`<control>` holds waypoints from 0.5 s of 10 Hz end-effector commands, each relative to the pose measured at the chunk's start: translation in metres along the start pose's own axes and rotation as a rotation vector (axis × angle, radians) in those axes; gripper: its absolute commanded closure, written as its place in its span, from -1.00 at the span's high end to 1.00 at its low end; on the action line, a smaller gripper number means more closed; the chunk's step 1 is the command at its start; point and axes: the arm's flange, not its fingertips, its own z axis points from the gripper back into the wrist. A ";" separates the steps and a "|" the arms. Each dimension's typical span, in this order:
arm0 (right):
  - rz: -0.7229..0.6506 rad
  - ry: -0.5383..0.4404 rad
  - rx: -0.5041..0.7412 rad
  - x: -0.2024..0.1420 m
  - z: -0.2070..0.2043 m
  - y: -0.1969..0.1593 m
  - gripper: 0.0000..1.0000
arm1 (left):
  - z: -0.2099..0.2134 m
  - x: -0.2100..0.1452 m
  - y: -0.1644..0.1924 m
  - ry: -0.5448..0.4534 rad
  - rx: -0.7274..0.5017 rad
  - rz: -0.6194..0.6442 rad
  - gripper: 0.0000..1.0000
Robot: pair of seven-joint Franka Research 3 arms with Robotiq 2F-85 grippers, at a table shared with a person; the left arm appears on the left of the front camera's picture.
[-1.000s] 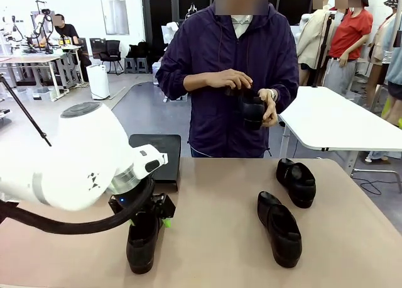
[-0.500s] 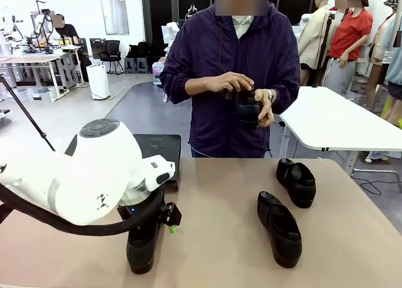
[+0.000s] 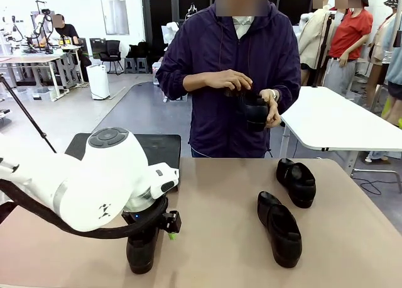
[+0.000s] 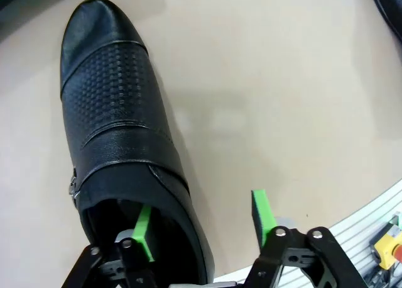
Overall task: Organize the shoes by placing them on the stand.
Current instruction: Place the Shoe from the middle of the table onto the Shoes Stand.
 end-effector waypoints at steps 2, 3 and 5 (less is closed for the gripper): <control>0.025 0.000 0.008 -0.003 0.003 -0.001 1.00 | -0.004 -0.002 -0.006 -0.037 0.027 0.009 -1.00; 0.025 0.000 0.008 -0.003 0.003 -0.001 1.00 | -0.003 -0.002 -0.006 -0.039 0.035 0.004 -1.00; 0.025 0.000 0.008 -0.003 0.003 -0.001 1.00 | -0.002 -0.002 -0.005 -0.035 0.043 0.001 -1.00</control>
